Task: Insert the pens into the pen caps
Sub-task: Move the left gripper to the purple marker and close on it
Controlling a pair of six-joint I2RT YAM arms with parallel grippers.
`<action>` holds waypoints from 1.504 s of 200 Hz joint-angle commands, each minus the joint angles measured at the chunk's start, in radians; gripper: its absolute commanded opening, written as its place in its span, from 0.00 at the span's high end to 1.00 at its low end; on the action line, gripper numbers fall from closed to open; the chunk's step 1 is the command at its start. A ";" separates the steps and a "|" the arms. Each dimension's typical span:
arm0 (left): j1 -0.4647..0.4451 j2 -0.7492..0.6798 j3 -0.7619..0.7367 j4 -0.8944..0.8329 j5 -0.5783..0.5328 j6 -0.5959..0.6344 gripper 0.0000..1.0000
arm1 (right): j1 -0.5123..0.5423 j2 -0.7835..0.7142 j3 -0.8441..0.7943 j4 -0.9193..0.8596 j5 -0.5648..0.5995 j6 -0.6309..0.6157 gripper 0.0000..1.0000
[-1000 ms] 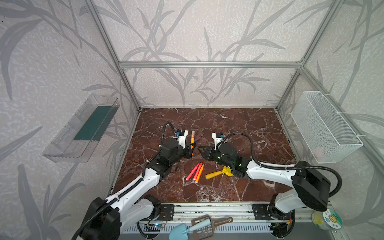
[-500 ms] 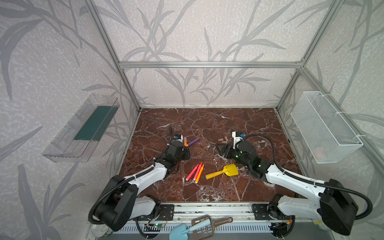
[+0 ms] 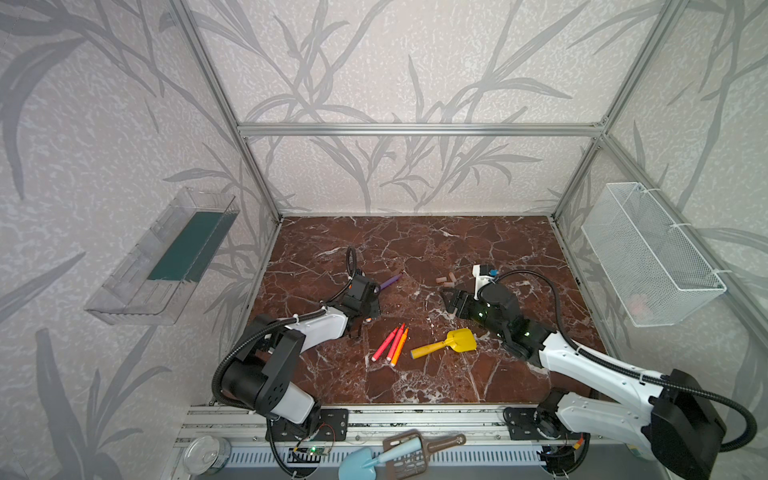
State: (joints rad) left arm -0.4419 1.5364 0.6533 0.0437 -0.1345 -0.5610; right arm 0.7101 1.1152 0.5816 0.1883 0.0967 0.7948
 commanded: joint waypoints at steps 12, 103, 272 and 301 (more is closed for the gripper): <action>0.022 0.047 0.062 -0.077 -0.099 -0.012 1.00 | -0.014 -0.029 -0.019 -0.023 0.015 -0.019 0.21; 0.040 0.129 0.169 -0.191 -0.151 0.010 0.71 | -0.036 -0.055 -0.025 -0.037 0.015 -0.028 0.20; 0.044 0.013 0.278 -0.031 0.193 0.271 0.36 | -0.074 -0.137 -0.026 -0.069 0.015 -0.049 0.17; 0.045 0.136 0.394 -0.063 0.236 0.332 0.32 | -0.087 -0.137 -0.022 -0.067 0.006 -0.051 0.17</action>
State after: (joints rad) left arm -0.4034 1.5887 0.9539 -0.0135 0.0334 -0.3164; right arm 0.6350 0.9928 0.5652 0.1287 0.1047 0.7586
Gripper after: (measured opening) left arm 0.670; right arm 0.832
